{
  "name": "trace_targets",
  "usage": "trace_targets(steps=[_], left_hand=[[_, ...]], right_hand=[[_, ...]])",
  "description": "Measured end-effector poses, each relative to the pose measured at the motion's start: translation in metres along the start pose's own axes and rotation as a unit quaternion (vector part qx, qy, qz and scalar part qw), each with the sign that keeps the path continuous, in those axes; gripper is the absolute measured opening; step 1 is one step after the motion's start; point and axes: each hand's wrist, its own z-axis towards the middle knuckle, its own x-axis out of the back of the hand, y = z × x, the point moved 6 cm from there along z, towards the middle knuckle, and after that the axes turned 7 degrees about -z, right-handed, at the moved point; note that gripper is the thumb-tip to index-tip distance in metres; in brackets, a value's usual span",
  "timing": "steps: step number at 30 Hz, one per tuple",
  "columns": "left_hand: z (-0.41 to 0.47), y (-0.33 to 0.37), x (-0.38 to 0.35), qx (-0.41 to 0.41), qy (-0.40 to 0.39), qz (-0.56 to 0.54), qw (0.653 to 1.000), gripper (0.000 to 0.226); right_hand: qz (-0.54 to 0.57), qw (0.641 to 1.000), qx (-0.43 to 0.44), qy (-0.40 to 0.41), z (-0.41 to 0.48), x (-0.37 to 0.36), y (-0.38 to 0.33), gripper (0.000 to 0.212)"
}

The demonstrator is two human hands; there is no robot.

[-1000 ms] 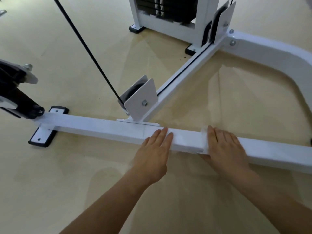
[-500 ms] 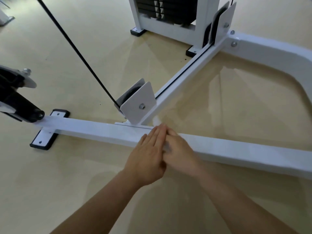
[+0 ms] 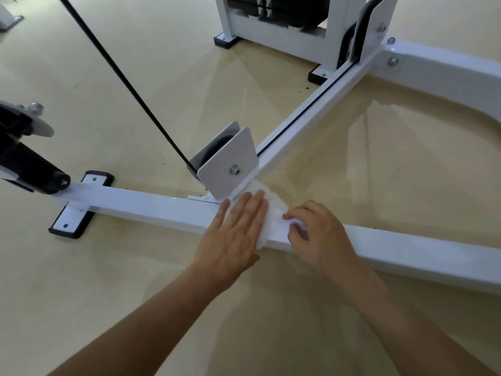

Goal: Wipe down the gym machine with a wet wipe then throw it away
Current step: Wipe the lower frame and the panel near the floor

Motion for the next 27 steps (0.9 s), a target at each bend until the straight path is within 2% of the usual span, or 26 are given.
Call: trace_targets(steps=[2,4,8,9,11,13,15,17,20,23,27], left_hand=[[0.011,0.007,-0.010,-0.018,-0.027,0.004,0.999,0.105],[0.015,0.003,-0.013,-0.029,-0.033,0.005,0.999,0.092],[0.007,-0.018,-0.011,-0.136,-0.019,0.034,0.990,0.061],[0.003,-0.024,-0.010,-0.160,-0.027,0.047,0.986,0.060],[-0.002,-0.030,-0.006,-0.211,-0.099,0.092,0.968,0.068],[-0.003,-0.036,-0.002,-0.229,-0.186,0.124,0.948,0.090],[-0.002,-0.036,0.004,-0.208,-0.217,0.098,0.949,0.099],[-0.005,-0.041,-0.002,-0.191,-0.206,0.067,0.957,0.096],[-0.021,-0.060,-0.016,-0.162,-0.149,0.068,0.973,0.085],[-0.036,-0.094,-0.027,-0.101,-0.089,0.011,0.991,0.076],[-0.050,-0.165,-0.031,0.036,-0.031,-0.035,0.998,0.068]], right_hand=[[0.001,1.000,0.003,0.000,0.000,0.000,0.001,0.024],[-0.012,1.000,0.016,-0.001,-0.001,0.000,-0.001,0.024],[-0.032,0.996,0.045,-0.068,-0.003,-0.001,-0.002,0.035],[-0.034,0.992,0.048,-0.109,-0.001,0.000,-0.004,0.041],[-0.053,0.971,0.041,-0.228,0.004,0.007,-0.012,0.056],[-0.099,0.917,0.009,-0.387,0.010,0.014,-0.022,0.077],[-0.157,0.875,0.006,-0.458,0.016,0.022,-0.039,0.088],[-0.203,0.860,0.035,-0.467,0.015,0.020,-0.062,0.089],[-0.247,0.875,0.068,-0.412,0.009,-0.006,-0.090,0.081],[-0.260,0.903,0.019,-0.343,0.006,-0.037,-0.104,0.078],[-0.247,0.922,-0.065,-0.290,-0.009,-0.060,-0.112,0.080]])
